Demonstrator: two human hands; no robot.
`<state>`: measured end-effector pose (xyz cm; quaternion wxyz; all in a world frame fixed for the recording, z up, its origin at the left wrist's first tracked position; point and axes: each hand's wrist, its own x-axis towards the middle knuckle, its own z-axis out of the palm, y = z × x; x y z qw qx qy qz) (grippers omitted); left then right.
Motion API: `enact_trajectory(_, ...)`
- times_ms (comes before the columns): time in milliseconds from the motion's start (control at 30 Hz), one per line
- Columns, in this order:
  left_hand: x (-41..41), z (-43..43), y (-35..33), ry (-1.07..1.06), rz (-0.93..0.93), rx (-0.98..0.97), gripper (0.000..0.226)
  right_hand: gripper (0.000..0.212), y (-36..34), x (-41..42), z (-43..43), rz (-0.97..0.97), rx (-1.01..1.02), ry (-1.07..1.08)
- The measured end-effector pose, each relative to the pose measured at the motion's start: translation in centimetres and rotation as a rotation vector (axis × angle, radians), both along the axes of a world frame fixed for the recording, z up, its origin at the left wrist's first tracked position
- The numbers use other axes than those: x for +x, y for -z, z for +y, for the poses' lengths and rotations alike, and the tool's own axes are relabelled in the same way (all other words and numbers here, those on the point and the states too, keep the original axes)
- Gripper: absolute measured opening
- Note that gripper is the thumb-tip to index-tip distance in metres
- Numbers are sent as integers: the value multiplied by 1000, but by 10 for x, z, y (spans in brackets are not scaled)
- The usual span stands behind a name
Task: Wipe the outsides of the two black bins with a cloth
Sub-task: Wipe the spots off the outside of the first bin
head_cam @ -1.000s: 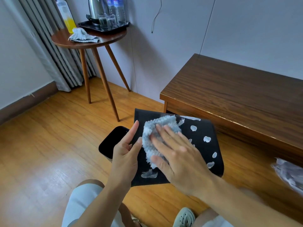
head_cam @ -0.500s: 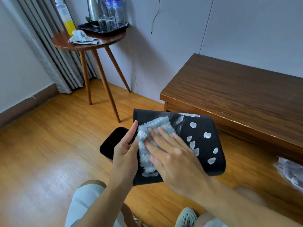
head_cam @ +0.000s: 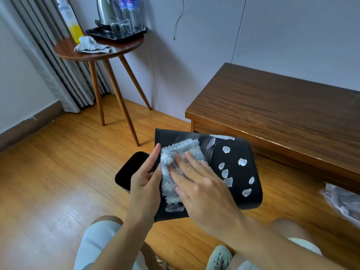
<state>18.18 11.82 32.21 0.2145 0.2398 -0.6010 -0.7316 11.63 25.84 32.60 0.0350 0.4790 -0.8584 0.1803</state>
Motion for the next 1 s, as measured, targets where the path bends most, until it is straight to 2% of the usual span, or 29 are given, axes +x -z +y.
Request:
enact_trajectory(100, 3, -1, 4, 13, 16, -37, 44, 49, 3, -14, 1, -5, -33, 29)
enact_trajectory(267, 7, 3, -2, 57, 40, -99, 46, 50, -19, -57, -7, -157, -50, 277)
enact_trajectory(533, 6, -6, -3, 39, 65, -78, 47, 49, -9, 10, -17, 0, -118, 46)
enact_trajectory(633, 11, -5, -3, 38, 63, -79, 46, 50, -10, -21, -17, -4, -104, 125)
enact_trajectory(733, 12, -3, -8, 27, 63, -101, 46, 49, -21, -59, -10, -119, -95, 302)
enact_trajectory(800, 13, -3, -10, 26, 78, -120, 47, 49, -24, -66, -5, -137, -123, 328)
enact_trajectory(1000, 6, -9, -3, 33, 82, -140, 47, 51, -8, 0, -15, -1, -147, 109)
